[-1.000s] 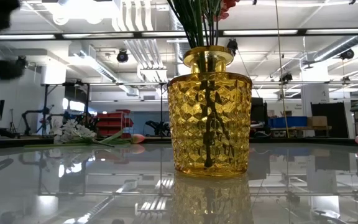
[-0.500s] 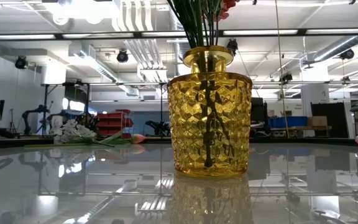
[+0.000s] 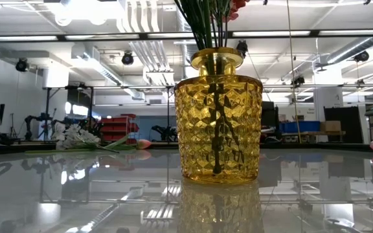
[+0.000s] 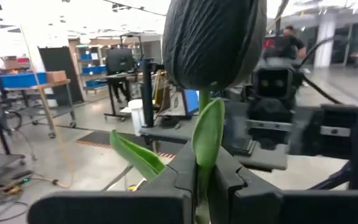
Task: Sort flowers into vase by color
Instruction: Put the black tulip into the yellow vase
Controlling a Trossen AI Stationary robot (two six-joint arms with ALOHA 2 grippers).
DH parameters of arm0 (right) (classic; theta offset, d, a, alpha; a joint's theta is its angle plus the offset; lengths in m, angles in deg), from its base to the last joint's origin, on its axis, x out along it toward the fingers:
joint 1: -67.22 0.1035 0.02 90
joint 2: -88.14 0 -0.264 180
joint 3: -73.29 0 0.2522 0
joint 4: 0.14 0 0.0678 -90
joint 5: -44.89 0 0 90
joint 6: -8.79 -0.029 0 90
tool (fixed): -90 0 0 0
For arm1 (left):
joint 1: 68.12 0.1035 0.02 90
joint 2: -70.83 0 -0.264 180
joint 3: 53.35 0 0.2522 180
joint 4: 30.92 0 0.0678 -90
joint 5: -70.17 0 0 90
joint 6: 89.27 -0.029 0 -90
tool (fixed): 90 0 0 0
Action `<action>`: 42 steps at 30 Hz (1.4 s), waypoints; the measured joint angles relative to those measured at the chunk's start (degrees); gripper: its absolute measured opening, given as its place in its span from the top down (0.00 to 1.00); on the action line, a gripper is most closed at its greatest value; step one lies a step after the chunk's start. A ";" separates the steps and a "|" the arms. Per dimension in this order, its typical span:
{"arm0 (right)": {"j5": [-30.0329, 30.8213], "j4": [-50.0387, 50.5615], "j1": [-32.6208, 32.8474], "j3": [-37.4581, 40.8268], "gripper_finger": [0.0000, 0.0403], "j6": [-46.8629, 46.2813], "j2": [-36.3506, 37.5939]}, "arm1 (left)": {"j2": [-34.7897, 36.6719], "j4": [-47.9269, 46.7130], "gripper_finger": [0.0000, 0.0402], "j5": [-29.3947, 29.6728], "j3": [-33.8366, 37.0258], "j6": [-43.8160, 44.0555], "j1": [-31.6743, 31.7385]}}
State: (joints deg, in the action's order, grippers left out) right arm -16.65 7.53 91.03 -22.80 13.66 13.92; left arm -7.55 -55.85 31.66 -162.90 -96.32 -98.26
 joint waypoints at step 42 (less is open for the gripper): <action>-4.86 1.35 -9.92 -8.01 0.97 4.12 -5.94 | -6.93 -3.85 0.59 -5.70 -6.50 3.82 4.36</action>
State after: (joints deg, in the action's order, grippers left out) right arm -21.51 8.88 81.11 -30.81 17.78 7.97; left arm -14.48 -59.71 25.97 -169.40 -92.50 -93.90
